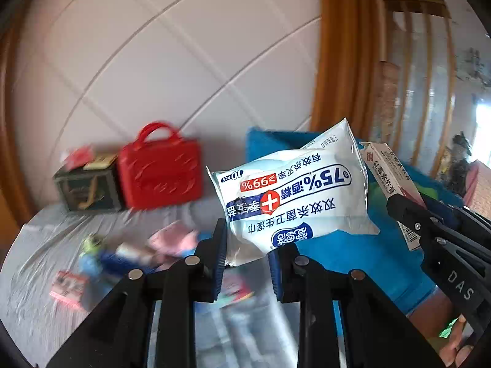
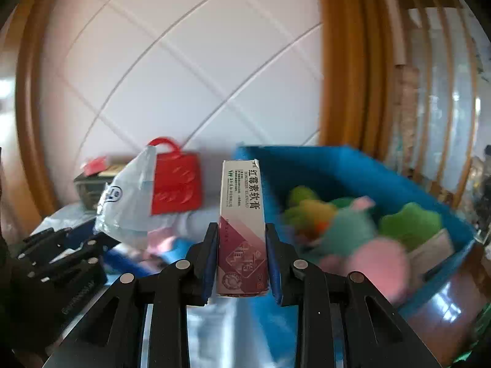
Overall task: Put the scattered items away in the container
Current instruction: 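Carry both items to the blue crate and open both tools to drop them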
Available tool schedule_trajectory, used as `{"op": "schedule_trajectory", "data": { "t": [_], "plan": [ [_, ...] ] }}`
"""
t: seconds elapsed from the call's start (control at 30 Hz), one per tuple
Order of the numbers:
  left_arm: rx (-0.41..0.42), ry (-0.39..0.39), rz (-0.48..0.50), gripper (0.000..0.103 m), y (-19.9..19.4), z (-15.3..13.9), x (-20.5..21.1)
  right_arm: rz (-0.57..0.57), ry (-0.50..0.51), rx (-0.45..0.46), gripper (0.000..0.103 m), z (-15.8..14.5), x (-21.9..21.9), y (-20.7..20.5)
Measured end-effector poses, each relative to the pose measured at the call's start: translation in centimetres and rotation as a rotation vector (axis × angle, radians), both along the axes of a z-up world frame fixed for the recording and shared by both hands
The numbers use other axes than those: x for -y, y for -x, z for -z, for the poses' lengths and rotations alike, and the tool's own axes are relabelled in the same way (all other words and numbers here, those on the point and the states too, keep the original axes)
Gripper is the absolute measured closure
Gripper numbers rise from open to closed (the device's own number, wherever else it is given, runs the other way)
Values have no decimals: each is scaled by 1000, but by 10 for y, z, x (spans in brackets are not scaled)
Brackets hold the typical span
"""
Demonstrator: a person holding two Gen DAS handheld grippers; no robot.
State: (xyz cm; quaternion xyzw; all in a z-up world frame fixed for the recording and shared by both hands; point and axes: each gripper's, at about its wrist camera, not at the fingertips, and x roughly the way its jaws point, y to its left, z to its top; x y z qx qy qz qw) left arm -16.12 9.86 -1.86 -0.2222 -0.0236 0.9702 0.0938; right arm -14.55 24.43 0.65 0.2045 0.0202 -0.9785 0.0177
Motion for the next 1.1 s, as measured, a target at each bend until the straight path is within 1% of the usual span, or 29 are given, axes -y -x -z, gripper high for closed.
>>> {"op": "schedule_trajectory", "data": {
  "t": [0.07,0.17,0.3,0.33,0.4,0.47,0.53,0.67,0.8,0.9,0.93,0.97,1.0,1.03,1.07,1.1],
  "plan": [
    [-17,-10,28,79,9,-8,-48,29,-9,-19,75,-4,-49,3],
    [-18,-22,44,79,22,-17,-116,59,-22,-20,75,-7,-124,10],
    [15,-21,62,79,42,-27,-205,66,-38,35,75,-2,-217,31],
    [29,-15,64,79,46,-28,-225,63,-44,50,75,0,-232,36],
    [85,20,68,79,60,-25,-270,50,-51,93,75,7,-262,47],
    [157,55,72,79,70,-18,-302,30,-39,134,75,16,-289,55],
    [229,91,68,79,81,-5,-327,19,-26,160,75,23,-309,61],
    [309,130,40,79,89,10,-353,2,-3,188,75,36,-336,67],
    [343,153,9,75,95,19,-367,-26,-3,205,75,45,-348,75],
    [354,158,-3,67,87,21,-369,-39,3,211,75,48,-360,87],
    [347,161,-8,57,85,19,-370,-42,5,212,73,49,-361,89],
    [334,161,-13,45,81,17,-371,-47,8,211,71,48,-361,90],
    [322,162,-19,40,79,17,-371,-49,10,208,63,48,-362,91],
    [311,166,-28,35,77,17,-369,-45,7,203,61,47,-363,91],
    [303,168,-36,33,75,17,-368,-43,3,200,60,46,-362,90],
    [303,168,-38,33,74,18,-367,-45,6,196,56,45,-363,90]
  ]
}}
